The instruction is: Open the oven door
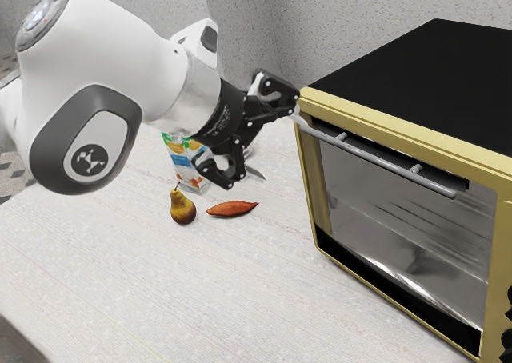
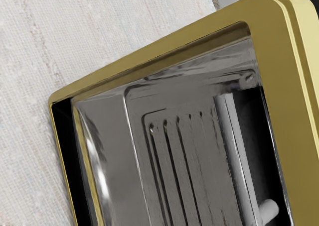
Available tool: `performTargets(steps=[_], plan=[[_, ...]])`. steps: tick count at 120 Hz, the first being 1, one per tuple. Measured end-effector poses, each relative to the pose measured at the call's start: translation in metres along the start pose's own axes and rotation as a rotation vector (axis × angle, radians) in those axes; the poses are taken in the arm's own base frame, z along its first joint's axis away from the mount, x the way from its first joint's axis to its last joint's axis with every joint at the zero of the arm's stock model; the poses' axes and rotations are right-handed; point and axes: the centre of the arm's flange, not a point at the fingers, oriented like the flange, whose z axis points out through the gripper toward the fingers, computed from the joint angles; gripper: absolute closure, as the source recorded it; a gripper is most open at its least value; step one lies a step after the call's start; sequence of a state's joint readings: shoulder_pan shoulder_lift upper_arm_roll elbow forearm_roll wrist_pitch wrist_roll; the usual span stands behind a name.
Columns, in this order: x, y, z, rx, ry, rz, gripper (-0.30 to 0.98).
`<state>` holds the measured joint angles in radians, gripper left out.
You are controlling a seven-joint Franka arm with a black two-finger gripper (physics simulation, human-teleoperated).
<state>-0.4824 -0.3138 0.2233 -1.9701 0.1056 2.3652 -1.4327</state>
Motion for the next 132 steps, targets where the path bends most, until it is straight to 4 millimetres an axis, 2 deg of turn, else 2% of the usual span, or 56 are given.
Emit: performTargets(steps=[28, 38, 52, 77, 132], plan=[[-0.006, 0.001, 0.027, 0.023, 0.022, -0.097, 0.0], [-0.007, 0.012, 0.034, 0.014, 0.032, -0.131, 0.0], [-0.013, 0.018, 0.028, -0.01, 0.033, -0.163, 0.0], [-0.007, 0.01, 0.029, -0.006, 0.041, -0.233, 0.0], [-0.008, 0.01, 0.053, 0.023, 0.071, -0.276, 0.0]])
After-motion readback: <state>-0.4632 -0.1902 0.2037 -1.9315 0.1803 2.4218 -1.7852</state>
